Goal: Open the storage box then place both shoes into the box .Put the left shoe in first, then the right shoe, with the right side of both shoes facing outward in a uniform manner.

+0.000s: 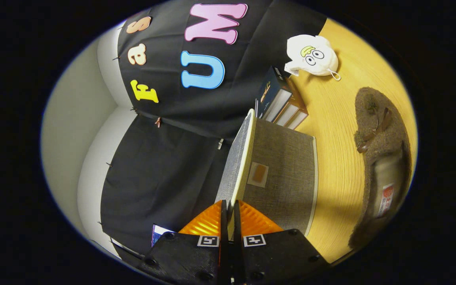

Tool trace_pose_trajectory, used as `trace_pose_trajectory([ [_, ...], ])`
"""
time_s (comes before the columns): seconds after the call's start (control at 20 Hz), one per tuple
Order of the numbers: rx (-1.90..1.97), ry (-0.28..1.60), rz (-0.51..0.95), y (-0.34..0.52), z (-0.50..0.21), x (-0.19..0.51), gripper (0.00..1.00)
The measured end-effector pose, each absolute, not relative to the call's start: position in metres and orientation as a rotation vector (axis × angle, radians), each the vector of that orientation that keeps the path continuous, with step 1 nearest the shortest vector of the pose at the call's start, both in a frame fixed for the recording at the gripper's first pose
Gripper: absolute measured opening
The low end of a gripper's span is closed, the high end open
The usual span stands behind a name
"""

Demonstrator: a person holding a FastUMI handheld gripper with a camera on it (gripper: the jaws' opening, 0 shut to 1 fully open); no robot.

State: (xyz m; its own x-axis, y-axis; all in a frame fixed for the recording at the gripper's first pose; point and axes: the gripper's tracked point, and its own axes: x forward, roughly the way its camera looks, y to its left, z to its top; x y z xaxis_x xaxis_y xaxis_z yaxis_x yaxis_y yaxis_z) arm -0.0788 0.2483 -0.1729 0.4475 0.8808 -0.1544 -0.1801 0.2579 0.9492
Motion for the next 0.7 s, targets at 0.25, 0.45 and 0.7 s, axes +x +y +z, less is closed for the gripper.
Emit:
trace_pose_trajectory([
  [0.25, 1.049, 0.784, 0.861, 0.252, -0.142, -0.079, 0.07],
  [0.45, 0.977, 0.740, 0.884, 0.265, -0.109, -0.076, 0.07],
  [0.7, 0.869, 0.727, 0.890, 0.294, -0.079, -0.077, 0.07],
])
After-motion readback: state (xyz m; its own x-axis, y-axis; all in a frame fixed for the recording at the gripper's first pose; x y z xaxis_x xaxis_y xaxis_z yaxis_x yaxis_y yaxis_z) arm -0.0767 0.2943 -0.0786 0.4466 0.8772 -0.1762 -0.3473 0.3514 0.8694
